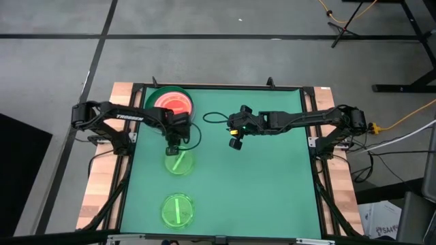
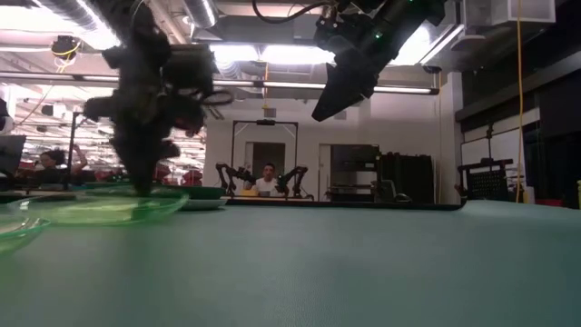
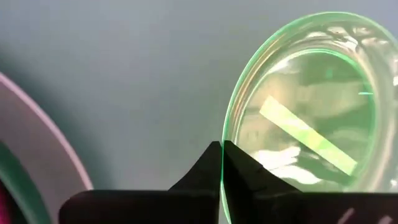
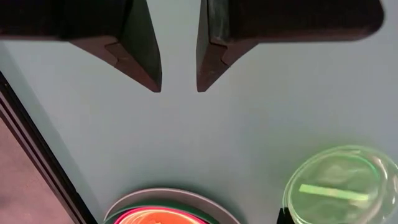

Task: Stack plastic plates
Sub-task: Stack the top green plate on top of the orange plate, then stack the green plate on top of the green plate

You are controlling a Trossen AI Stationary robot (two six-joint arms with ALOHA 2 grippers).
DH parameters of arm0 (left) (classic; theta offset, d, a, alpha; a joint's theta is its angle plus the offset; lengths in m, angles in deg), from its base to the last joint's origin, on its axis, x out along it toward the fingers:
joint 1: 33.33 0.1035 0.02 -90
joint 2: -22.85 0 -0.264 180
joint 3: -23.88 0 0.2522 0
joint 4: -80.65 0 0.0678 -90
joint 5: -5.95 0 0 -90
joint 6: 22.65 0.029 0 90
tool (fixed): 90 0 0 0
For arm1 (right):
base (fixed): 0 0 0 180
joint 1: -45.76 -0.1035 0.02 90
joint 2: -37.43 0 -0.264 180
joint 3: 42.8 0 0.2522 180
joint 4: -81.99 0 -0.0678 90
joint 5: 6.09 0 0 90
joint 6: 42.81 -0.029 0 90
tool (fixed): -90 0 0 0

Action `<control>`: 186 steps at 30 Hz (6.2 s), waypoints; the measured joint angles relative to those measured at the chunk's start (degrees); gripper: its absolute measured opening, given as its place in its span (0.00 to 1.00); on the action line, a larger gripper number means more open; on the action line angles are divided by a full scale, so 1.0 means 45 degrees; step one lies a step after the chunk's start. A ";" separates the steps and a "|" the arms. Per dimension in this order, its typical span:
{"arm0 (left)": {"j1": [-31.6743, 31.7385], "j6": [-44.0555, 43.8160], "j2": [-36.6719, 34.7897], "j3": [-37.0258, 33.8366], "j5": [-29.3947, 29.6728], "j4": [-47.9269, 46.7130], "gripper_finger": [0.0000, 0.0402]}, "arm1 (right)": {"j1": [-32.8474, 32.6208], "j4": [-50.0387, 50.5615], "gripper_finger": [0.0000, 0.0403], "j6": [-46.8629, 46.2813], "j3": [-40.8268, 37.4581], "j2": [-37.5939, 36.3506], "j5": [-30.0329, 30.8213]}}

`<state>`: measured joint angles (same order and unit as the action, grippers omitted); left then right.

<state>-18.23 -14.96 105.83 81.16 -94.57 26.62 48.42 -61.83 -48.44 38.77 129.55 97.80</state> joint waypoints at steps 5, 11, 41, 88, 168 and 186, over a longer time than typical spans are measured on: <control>0.0155 -0.0027 -0.0005 0.1130 0.0002 -0.0003 0.00 | 0.0000 0.0000 0.22 0.0000 0.0000 0.0000 0.0000; 0.1087 0.0052 -0.0010 0.2174 0.0139 -0.0024 0.00 | 0.0000 0.0000 0.22 0.0000 0.0001 0.0000 -0.0001; 0.9706 -0.2366 -0.0029 0.2832 0.0151 0.0107 0.00 | 0.0000 0.0000 0.22 0.0000 0.0002 0.0000 0.0000; 1.0355 -0.4256 -0.0034 0.2823 0.2100 -0.1502 0.18 | -0.0015 0.0000 0.22 -0.0089 0.0000 0.0000 -0.0005; -1.2439 -1.5657 0.1906 0.2819 0.3440 0.0015 0.16 | -0.1666 -0.4516 0.22 0.1354 -1.0845 -1.1820 -0.1559; -1.2415 -1.5679 0.2336 0.2819 0.3509 -0.0029 0.16 | -0.1666 -0.5770 0.22 0.1603 -1.3968 -1.6832 -0.1564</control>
<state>-74.10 -85.52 116.34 93.85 -78.78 26.49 40.92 -87.80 -41.22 -24.09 53.80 90.76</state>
